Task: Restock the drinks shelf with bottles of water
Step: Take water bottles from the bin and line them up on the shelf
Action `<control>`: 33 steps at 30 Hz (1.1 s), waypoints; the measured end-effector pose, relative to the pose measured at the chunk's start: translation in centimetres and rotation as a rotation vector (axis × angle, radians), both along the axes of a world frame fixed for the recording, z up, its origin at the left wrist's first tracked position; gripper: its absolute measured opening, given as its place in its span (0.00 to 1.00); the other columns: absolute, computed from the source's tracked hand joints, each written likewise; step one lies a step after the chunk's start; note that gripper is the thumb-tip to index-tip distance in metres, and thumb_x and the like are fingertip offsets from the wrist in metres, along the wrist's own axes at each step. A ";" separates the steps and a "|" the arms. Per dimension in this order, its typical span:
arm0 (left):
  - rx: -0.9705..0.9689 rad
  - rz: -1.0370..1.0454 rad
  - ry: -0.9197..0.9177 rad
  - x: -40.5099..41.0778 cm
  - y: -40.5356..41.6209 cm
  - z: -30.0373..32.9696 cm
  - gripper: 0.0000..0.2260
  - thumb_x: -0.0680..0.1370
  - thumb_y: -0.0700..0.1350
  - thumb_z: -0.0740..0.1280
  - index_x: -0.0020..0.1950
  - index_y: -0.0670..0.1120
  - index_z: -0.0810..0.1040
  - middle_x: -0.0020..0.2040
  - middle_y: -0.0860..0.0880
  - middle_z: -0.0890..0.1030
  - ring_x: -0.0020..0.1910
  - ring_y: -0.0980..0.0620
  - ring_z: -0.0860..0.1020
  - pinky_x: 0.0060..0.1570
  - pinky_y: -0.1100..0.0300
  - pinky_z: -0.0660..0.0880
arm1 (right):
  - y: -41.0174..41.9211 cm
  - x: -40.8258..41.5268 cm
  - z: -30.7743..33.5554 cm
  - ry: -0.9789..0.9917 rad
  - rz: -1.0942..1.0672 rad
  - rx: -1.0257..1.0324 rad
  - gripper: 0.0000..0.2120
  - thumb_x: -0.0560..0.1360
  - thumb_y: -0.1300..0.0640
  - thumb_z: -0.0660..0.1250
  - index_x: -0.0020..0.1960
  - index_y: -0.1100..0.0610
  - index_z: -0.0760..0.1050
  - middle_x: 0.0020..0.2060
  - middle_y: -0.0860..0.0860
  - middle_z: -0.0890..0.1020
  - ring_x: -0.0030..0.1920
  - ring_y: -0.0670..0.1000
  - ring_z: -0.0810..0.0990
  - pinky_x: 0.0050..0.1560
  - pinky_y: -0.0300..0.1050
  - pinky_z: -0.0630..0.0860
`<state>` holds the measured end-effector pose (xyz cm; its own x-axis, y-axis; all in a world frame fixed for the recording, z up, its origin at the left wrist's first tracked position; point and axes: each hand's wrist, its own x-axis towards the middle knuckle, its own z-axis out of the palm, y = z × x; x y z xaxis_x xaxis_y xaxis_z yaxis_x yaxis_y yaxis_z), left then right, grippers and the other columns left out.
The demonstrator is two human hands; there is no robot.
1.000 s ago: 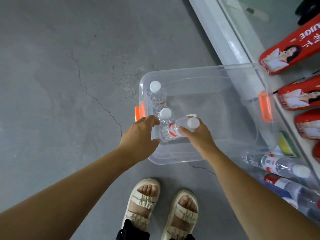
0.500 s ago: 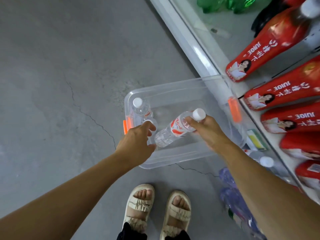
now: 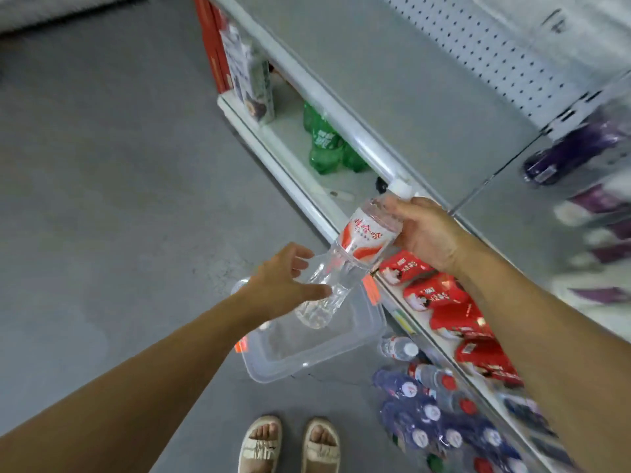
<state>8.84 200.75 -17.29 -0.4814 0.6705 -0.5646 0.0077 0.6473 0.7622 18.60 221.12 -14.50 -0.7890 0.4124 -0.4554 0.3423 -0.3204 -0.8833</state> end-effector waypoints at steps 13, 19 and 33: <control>0.304 -0.177 -0.286 -0.4 3.8 22.8 0.25 0.70 0.41 0.74 0.63 0.48 0.67 0.52 0.47 0.84 0.53 0.49 0.82 0.56 0.53 0.75 | 0.3 -1.7 25.4 0.208 -0.117 0.110 0.12 0.70 0.51 0.64 0.49 0.58 0.76 0.43 0.52 0.82 0.43 0.49 0.80 0.52 0.44 0.75; 0.405 -0.225 -0.186 0.3 3.9 30.4 0.25 0.69 0.42 0.76 0.60 0.50 0.67 0.50 0.48 0.84 0.50 0.50 0.83 0.55 0.49 0.76 | -0.6 -0.5 34.0 0.214 -0.170 0.238 0.12 0.79 0.54 0.58 0.55 0.60 0.75 0.45 0.53 0.82 0.44 0.49 0.81 0.50 0.42 0.77; 0.740 -0.328 0.042 7.1 6.5 50.0 0.20 0.70 0.42 0.75 0.55 0.48 0.68 0.50 0.47 0.83 0.47 0.53 0.81 0.38 0.62 0.71 | -3.8 12.2 54.3 0.176 -0.402 0.919 0.18 0.79 0.44 0.57 0.63 0.52 0.72 0.56 0.51 0.80 0.57 0.51 0.78 0.62 0.53 0.73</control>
<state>15.90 207.26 32.68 -0.2064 0.9739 0.0950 0.1474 -0.0650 0.9869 30.80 217.35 39.82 -0.5402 0.7933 0.2807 0.2000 0.4450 -0.8729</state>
